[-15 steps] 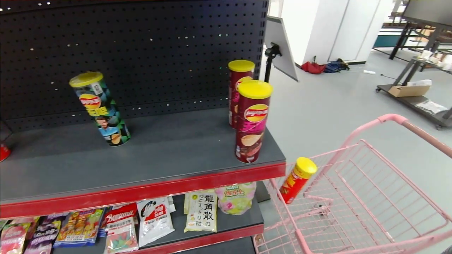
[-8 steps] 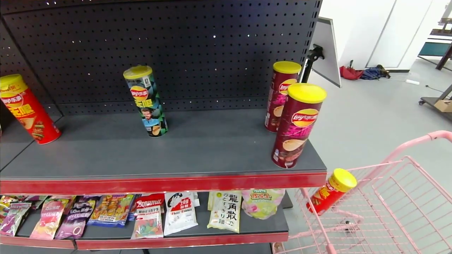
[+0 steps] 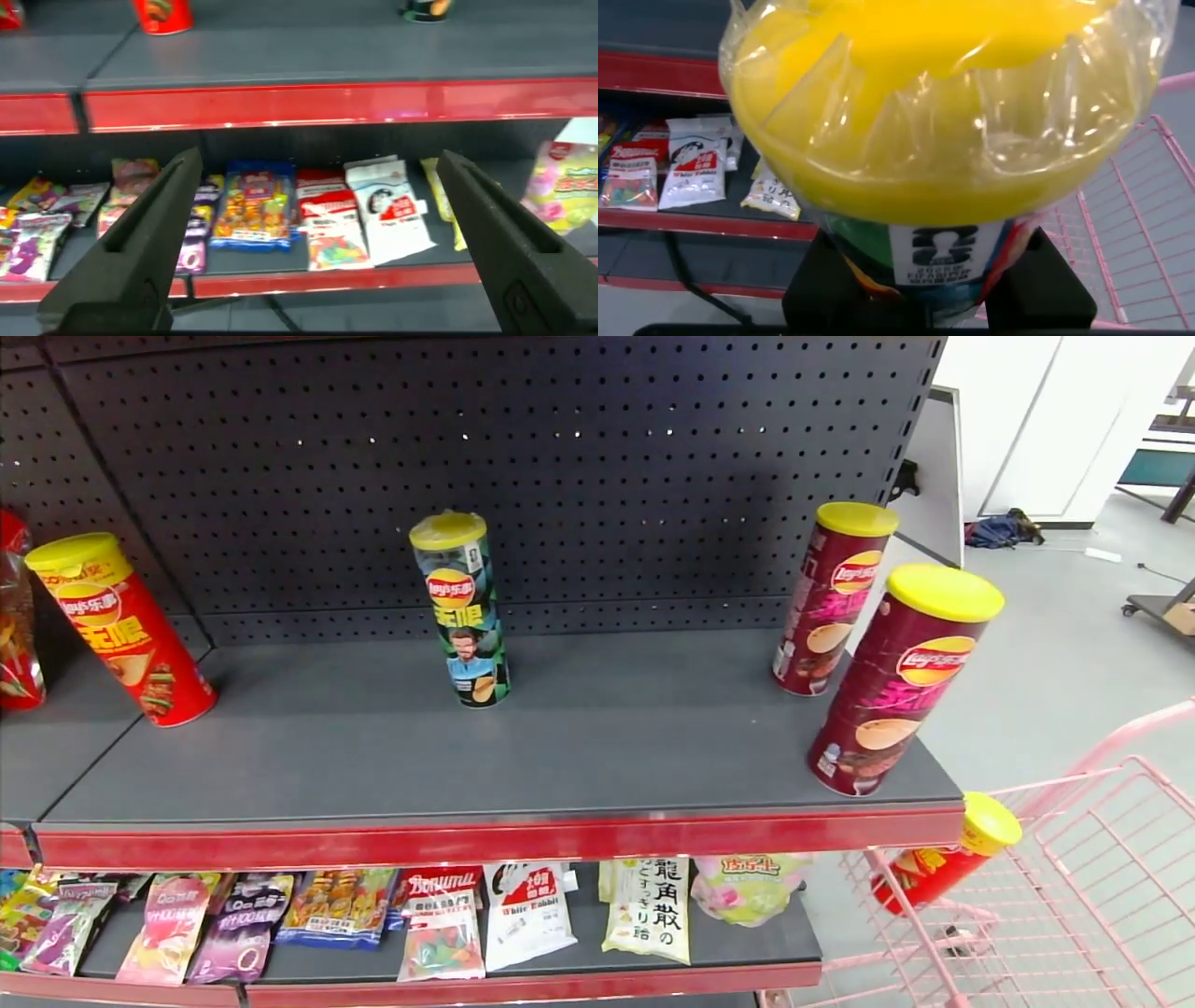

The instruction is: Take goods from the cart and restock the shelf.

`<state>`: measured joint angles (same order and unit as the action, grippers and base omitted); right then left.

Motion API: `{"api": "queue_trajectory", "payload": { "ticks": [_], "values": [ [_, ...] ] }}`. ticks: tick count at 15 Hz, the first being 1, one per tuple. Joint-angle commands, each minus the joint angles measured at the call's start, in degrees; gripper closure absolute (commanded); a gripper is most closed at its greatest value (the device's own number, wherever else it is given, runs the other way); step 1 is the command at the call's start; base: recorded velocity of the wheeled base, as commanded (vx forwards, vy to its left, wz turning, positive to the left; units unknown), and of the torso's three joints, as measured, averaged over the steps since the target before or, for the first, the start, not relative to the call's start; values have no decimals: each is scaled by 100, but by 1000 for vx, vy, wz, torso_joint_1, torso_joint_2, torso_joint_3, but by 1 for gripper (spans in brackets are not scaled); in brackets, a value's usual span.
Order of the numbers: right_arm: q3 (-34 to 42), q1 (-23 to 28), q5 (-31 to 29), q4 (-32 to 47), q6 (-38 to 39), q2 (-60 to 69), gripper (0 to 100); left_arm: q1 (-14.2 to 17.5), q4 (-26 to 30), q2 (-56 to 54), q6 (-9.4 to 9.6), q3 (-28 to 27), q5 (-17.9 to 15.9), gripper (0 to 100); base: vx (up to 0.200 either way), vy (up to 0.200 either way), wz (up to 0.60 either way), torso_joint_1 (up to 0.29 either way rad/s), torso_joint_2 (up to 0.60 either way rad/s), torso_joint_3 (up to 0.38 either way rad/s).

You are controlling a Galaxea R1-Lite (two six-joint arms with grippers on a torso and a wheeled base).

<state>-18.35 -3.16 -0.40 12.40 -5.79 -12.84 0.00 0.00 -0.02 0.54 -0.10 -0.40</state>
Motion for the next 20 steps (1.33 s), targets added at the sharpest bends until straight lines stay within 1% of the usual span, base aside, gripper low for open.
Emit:
{"api": "queue_trajectory", "payload": {
  "ticks": [1,4,5,11,16,20],
  "values": [
    [-2,-18,14,-1,-1,53,100,0,0,2,-1,1,5,0,0,200,0,2,-2,2],
    [15,-27,49,43,-1,132,100,0,0,2,-1,1,-4,0,0,200,0,2,4,2],
    [33,-62,154,43,-1,132,100,0,0,2,-1,1,5,0,0,200,0,7,-2,2],
    [42,-80,242,43,-1,150,100,0,0,2,-1,1,-4,0,0,0,0,0,0,0],
    [130,-80,242,35,-1,176,100,9,0,2,-1,1,-4,0,200,0,0,-2,-1,2],
    [121,-89,251,43,-1,194,100,0,9,2,-18,1,5,0,0,0,0,0,0,0]
  ]
}}
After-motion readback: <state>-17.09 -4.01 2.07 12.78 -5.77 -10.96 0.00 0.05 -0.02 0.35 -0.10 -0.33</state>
